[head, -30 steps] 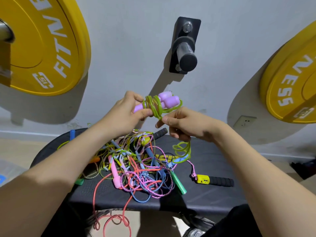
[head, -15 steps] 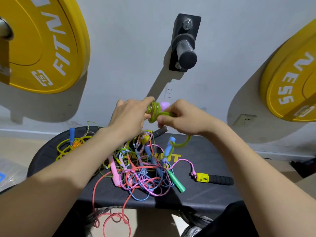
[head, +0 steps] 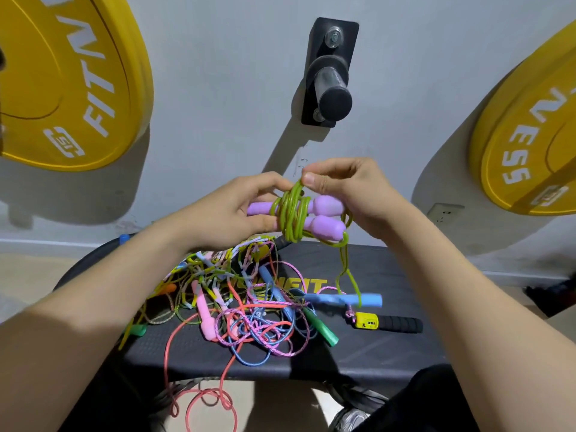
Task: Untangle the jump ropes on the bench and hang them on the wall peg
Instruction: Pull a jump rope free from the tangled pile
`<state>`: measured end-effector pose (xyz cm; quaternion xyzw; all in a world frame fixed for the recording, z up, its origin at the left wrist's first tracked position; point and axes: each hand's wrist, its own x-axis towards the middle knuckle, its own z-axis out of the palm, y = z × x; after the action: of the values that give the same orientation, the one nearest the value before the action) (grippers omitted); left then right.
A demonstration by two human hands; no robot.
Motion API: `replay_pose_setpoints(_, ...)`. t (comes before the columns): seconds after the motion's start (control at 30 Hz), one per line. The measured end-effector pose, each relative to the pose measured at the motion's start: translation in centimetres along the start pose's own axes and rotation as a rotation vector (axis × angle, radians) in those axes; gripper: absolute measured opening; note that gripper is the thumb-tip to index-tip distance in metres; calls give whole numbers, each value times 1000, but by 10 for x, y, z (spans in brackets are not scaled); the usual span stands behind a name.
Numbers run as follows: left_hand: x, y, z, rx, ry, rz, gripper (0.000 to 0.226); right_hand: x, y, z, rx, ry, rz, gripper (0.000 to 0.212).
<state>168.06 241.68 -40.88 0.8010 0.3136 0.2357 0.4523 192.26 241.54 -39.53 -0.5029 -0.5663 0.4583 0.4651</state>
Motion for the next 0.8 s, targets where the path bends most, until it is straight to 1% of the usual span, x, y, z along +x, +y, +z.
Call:
replay_pose_setpoints(0.07,1,1,2,-35,49,12,42,2,1,-3,124,-52,85,3)
replay_pose_setpoints(0.13,1,3,4,-82,110,19,43,4,3,-7,215,-169,200,14)
replay_pose_setpoints(0.2,2,3,4,-114,173,22,45,5,7,-10,224,-244,265,28)
replay_pose_setpoints(0.23,3,3,4,-124,207,24,46,6,9,-11,217,-250,272,25)
replay_pose_setpoints(0.3,4,3,3,-161,285,30,47,6,9,-10,191,-203,255,12)
replay_pose_setpoints(0.33,6,2,2,-184,335,41,47,6,9,-11,183,-186,248,10)
replay_pose_setpoints(0.4,9,1,2,-217,441,59,48,3,12,-10,131,-215,226,28)
replay_pose_setpoints(0.43,11,-1,2,-209,484,58,51,1,12,-7,65,-233,224,34)
replay_pose_setpoints(0.5,13,-7,3,-126,551,38,54,-3,9,4,-98,-290,246,35)
replay_pose_setpoints(0.6,16,-17,4,164,628,-50,53,-11,0,22,-251,-486,387,34)
replay_pose_setpoints(0.67,16,-23,2,364,660,-102,55,-20,-5,29,-336,-614,433,32)
replay_pose_setpoints(0.73,15,-28,-3,557,588,-135,57,-24,-7,32,-434,-637,376,33)
replay_pose_setpoints(0.8,12,-32,-6,631,442,-179,58,-22,-7,32,-475,-538,246,34)
